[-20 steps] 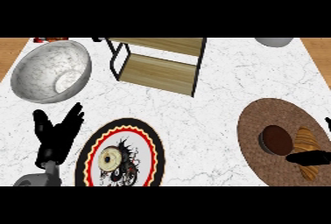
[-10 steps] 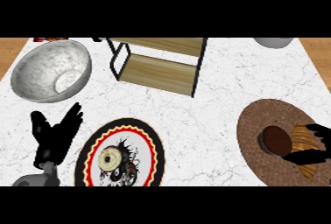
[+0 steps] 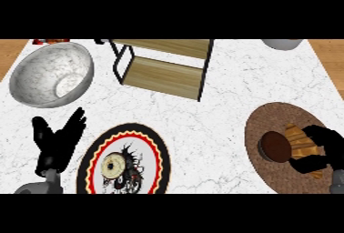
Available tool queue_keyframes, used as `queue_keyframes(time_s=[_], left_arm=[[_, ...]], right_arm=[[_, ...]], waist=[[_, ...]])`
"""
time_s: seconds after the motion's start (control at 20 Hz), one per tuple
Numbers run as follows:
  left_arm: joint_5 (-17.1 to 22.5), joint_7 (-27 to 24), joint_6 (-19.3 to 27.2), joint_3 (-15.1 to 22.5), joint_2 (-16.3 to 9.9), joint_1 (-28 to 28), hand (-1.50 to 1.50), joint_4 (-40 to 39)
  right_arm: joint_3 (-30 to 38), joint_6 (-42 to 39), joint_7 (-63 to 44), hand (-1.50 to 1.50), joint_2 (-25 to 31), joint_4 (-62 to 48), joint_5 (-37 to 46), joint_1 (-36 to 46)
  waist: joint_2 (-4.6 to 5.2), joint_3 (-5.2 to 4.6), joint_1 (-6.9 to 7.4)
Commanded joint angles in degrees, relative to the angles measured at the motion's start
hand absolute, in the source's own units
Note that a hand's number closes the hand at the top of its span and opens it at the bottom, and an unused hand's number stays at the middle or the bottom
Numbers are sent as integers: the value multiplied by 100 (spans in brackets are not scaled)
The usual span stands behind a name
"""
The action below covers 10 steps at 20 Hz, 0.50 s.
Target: Pick the croissant from the placemat and place it in the tiered shelf
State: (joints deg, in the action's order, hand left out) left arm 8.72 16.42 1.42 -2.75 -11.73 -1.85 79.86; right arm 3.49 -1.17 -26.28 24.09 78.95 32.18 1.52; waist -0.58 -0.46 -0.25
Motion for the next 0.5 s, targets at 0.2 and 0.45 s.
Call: queue_keyframes(time_s=[0.2, 0.45], left_arm=[[-110, 66, -234, 311, 59, -265, 0, -181], [-97, 38, -279, 411, 187, -349, 0, -278]], right_arm=[[-2296, 51, -1200, 150, -2028, 586, 1143, 1458], [-3374, 861, -2314, 150, -2384, 512, 1254, 2685]], waist=[[137, 5, 714], [95, 18, 853]])
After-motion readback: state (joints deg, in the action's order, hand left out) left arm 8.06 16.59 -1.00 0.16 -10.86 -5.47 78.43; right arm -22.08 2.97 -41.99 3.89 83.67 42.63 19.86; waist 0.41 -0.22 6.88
